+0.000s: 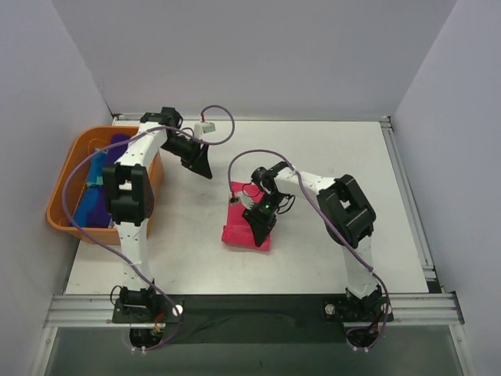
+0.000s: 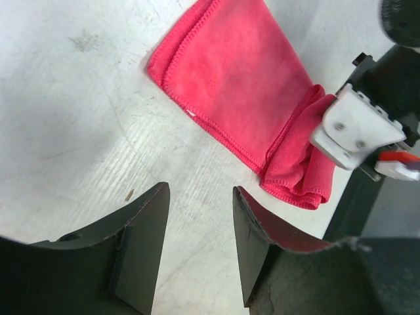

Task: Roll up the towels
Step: Roll the towel

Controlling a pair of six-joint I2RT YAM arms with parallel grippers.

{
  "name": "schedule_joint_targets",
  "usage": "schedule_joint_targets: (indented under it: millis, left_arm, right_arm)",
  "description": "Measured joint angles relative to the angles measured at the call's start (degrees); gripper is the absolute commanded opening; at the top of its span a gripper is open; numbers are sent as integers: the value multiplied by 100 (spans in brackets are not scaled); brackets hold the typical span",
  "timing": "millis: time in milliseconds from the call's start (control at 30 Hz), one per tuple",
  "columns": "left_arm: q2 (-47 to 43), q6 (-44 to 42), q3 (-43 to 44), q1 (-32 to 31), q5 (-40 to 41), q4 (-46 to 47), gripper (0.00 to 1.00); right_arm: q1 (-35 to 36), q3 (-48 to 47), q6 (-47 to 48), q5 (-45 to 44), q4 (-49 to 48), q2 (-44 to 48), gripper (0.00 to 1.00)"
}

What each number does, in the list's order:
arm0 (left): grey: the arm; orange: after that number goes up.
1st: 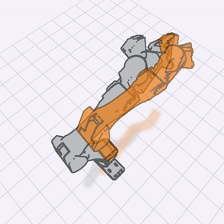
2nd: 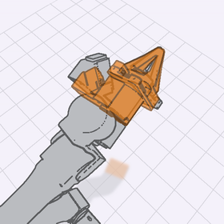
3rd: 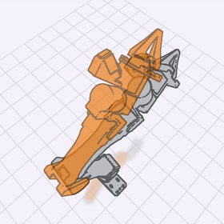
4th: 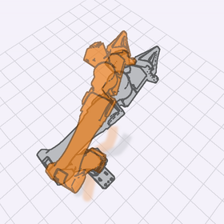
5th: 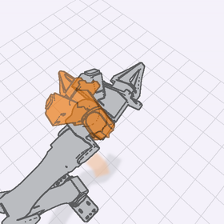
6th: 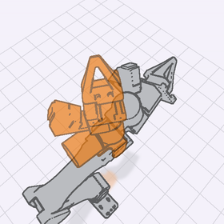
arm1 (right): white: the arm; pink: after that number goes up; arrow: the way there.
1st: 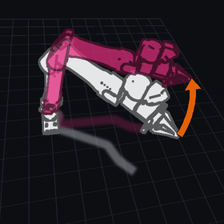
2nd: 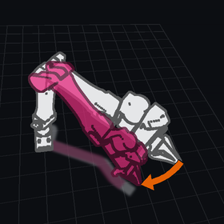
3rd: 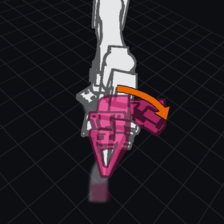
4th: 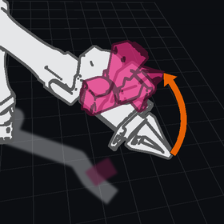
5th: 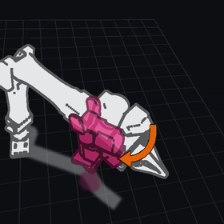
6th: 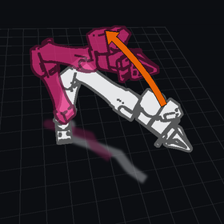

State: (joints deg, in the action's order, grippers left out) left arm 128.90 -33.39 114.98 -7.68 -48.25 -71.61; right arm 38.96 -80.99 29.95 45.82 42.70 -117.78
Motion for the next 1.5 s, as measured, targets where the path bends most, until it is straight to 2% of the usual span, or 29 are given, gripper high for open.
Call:
schedule_joint_targets:
  millis: [100,267,467,600,700,800,900,1133,1267,1367,1400,1467,1500]
  left_arm:
    - [-553,136,-433,129,9,358,55]
    - [-1930,350,-1827,433,11,1180,61]
    - [-3759,-28,-3556,326,79,2315,70]
    - [-5206,-750,-5025,-695,498,3069,75]
    - [-5722,-1309,-5764,-1718,859,3508,75]
    - [-5718,-1714,-6264,-2601,1285,3851,81]
    - [-5521,-1950,-6599,-3281,1753,4245,82]
    - [-5069,-2271,-6813,-3783,2251,5014,80]
    - [-4828,-2380,-7084,-3934,2457,5451,71]
    - [-4642,-2492,-7359,-3939,2673,5768,56]
    - [-4594,-2546,-7425,-3936,2719,5893,44]
    - [-4535,-2551,-7436,-3939,2813,6089,32]
    - [-4505,-2533,-7420,-3939,2835,6109,22]
  right_arm:
    - [-81,-240,-26,275,278,-286,0]
    - [-199,-603,-57,730,734,-745,0]
    - [-407,-1078,-125,1320,1360,-1368,0]
    - [-531,-1386,-155,1600,1753,-1729,0]
    - [-588,-1613,-160,1749,2044,-1980,0]
    - [-610,-1786,-157,1825,2262,-2157,0]
    - [-629,-1858,-155,1860,2374,-2232,0]
    - [-632,-2061,-157,1873,2592,-2391,0]
    - [-638,-2096,-157,1891,2651,-2439,0]
    - [-680,-2111,-168,1904,2667,-2448,2]
    - [-684,-2120,-179,1902,2667,-2450,3]
    - [-691,-2142,-219,1886,2673,-2452,7]
    - [-704,-2157,-249,1867,2675,-2452,16]
